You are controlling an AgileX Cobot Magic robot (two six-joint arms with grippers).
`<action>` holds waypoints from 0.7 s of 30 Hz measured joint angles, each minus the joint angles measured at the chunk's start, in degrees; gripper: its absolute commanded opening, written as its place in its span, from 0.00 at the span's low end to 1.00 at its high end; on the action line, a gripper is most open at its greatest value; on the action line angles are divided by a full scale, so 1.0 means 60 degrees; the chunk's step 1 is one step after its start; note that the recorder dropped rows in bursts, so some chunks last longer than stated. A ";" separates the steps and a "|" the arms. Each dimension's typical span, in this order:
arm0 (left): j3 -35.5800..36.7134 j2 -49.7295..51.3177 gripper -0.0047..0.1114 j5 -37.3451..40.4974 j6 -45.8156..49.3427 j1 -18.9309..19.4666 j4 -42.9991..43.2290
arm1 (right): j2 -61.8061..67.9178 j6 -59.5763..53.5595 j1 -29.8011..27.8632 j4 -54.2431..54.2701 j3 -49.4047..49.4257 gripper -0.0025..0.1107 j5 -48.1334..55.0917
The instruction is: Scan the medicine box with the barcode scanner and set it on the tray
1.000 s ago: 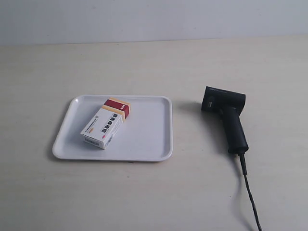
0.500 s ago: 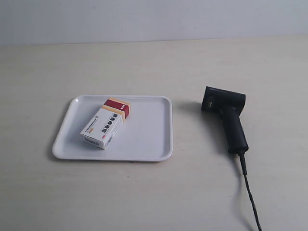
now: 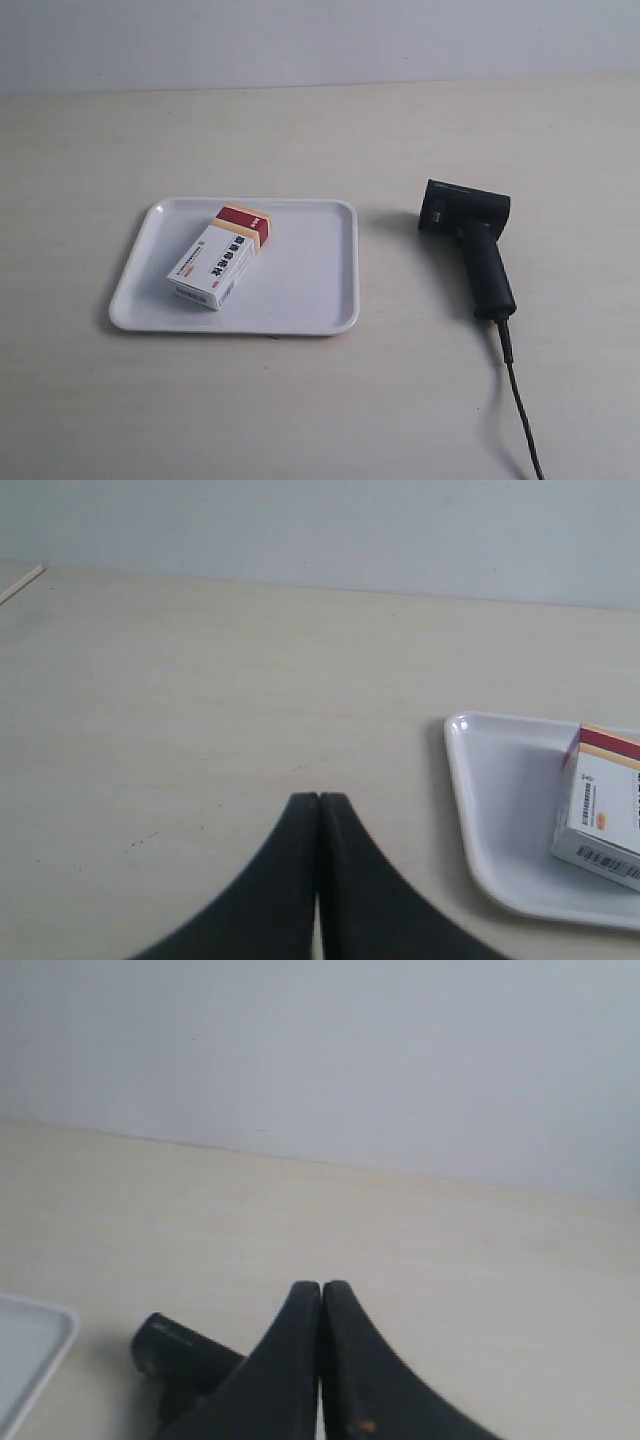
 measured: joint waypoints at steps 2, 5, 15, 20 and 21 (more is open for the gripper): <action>0.0000 0.0000 0.05 0.0000 0.0000 0.0000 0.0000 | -0.0542 0.0021 -0.0601 -0.0043 0.0780 0.02 -0.0443; 0.0000 0.0000 0.05 0.0000 0.0000 0.0000 0.0000 | -0.1424 0.0021 -0.1274 -0.0173 0.2013 0.02 -0.1107; 0.0000 0.0000 0.05 0.0000 0.0000 0.0000 0.0000 | -0.4835 0.0355 -0.1487 -0.0268 0.5787 0.02 -0.2346; 0.0000 0.0000 0.05 0.0000 0.0000 0.0000 0.0000 | -0.5693 0.0486 -0.1487 -0.0014 0.6691 0.02 -0.2502; 0.0000 0.0000 0.05 0.0000 0.0000 0.0000 0.0000 | -0.5782 0.0486 -0.1487 -0.0012 0.6782 0.02 -0.2526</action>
